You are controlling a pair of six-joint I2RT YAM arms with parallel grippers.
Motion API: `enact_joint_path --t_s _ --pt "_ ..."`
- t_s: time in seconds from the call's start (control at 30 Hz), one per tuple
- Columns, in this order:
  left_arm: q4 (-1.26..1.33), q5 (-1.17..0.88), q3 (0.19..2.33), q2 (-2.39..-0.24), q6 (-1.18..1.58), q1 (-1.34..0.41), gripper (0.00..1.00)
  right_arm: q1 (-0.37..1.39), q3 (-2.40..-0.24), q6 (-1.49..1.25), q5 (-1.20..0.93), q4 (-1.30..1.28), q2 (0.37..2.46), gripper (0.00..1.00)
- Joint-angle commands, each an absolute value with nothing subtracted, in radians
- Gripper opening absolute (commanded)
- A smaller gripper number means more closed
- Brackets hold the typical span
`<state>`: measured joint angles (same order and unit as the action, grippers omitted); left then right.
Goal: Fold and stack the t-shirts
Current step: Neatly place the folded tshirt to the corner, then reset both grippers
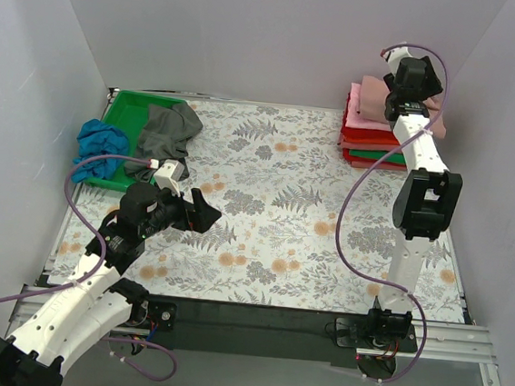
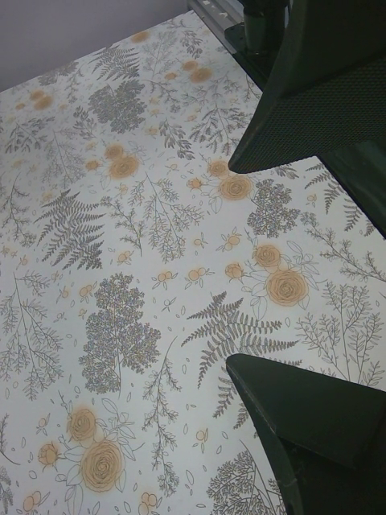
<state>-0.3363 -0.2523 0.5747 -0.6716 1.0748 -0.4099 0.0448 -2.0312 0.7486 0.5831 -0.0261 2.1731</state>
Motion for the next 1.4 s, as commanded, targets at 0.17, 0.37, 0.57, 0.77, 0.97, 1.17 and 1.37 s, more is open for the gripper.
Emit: enact_joint_path --t_s 0.17,0.37,0.57,0.77,0.97,1.17,1.37 --pt "-0.333 -0.264 0.574 -0.661 1.071 -0.413 0.94 0.037 -2.085 0.603 0.366 -0.188 2.036 0.80" --pt "-0.351 -0.206 0.615 -0.637 1.103 -0.413 0.95 0.037 -1.912 0.605 -0.375 -0.546 1.781 0.98" --pt "-0.492 -0.014 0.842 -0.667 1.183 -0.411 0.98 0.035 -1.466 0.479 -0.479 -0.496 1.386 0.98" --pt "-0.624 0.150 0.982 -0.733 1.216 -0.407 0.98 0.020 -1.151 0.183 -0.121 -0.355 1.021 0.98" --pt "-0.656 0.110 1.037 -0.712 1.197 -0.407 0.98 -0.047 -1.000 0.023 0.182 -0.356 0.798 0.98" --pt "-0.695 0.098 1.051 -0.669 1.169 -0.406 0.98 -0.078 -0.968 0.063 0.140 -0.373 0.746 0.99" --pt "-0.726 0.104 1.051 -0.640 1.158 -0.405 0.98 -0.094 -0.939 0.126 0.011 -0.374 0.730 0.98"
